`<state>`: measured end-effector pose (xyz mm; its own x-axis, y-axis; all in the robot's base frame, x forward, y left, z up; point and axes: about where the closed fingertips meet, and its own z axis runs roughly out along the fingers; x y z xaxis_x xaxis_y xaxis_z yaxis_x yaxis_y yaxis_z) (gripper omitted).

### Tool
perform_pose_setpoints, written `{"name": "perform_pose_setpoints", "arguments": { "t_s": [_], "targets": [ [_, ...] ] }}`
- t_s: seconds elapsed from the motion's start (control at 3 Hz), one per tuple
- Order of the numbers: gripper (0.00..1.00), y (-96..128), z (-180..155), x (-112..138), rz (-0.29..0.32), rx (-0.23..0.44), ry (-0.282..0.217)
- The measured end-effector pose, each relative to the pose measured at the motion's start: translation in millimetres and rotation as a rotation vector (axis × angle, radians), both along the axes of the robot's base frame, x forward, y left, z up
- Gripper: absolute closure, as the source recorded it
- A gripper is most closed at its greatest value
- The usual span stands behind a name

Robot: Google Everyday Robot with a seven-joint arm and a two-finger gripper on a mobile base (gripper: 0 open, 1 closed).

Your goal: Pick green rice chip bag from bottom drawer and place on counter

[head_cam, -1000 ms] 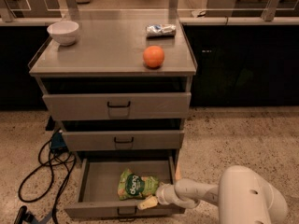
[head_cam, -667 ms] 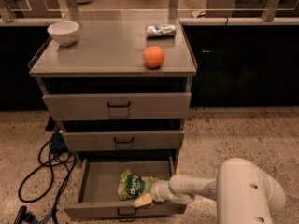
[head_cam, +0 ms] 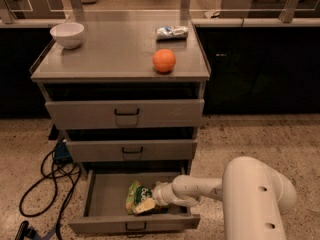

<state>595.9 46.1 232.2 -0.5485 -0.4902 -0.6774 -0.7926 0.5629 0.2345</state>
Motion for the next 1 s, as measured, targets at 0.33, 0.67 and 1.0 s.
{"name": "perform_pose_setpoints", "arguments": {
  "t_s": [0.33,0.67,1.0],
  "targets": [
    [0.00,-10,-21,6,-0.026,-0.006,0.009],
    [0.00,-26,-84,-1,-0.074,0.068,0.093],
    [0.00,-25,-84,-1,-0.075,0.069,0.093]
  ]
}}
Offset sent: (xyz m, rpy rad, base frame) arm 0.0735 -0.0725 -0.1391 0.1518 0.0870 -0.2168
